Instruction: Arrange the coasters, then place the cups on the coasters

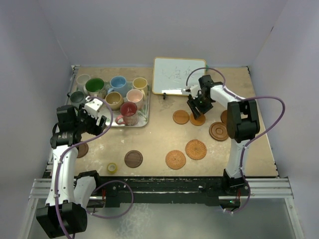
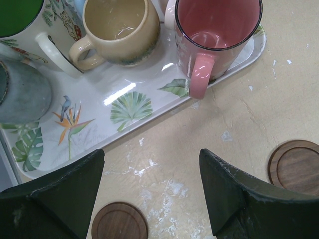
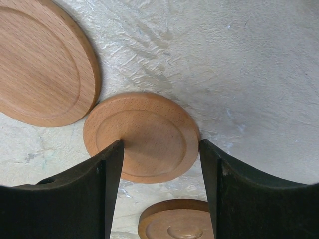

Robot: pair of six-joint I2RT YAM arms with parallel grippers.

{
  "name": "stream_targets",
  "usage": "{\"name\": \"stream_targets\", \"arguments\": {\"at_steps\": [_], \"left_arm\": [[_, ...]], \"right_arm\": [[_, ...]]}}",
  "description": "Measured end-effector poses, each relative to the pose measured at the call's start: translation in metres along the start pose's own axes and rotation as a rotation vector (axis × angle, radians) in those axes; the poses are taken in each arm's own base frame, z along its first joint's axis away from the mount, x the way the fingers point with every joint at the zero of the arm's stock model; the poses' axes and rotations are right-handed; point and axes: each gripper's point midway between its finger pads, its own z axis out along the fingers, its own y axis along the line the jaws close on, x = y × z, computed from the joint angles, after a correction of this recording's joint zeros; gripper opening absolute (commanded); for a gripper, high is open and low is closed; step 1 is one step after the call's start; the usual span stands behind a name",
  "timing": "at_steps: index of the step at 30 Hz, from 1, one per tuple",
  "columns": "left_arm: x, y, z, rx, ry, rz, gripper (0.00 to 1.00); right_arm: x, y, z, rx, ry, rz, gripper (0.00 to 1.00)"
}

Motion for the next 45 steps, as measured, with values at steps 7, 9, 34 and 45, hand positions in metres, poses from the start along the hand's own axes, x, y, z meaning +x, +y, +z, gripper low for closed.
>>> {"name": "stream_targets", "arguments": {"at_steps": [7, 9, 34, 45], "left_arm": [[0.0, 0.0, 0.0, 0.0, 0.0, 0.0, 0.73], [0.0, 0.0, 0.0, 0.0, -0.001, 0.0, 0.73], [0.004, -0.002, 0.0, 0.002, 0.004, 0.001, 0.73], [0.004, -0.002, 0.0, 0.001, 0.002, 0.003, 0.74]], "right_arm": [[-0.009, 0.011, 0.003, -0.001, 0.004, -0.014, 0.62], [-0.017, 0.016, 0.005, 0.0, -0.001, -0.024, 0.62], [-0.019, 0.059, 0.005, -0.033, 0.031, -0.091, 0.74], [-0.009, 0.055, 0.007, -0.054, 0.043, -0.072, 0.64]]}}
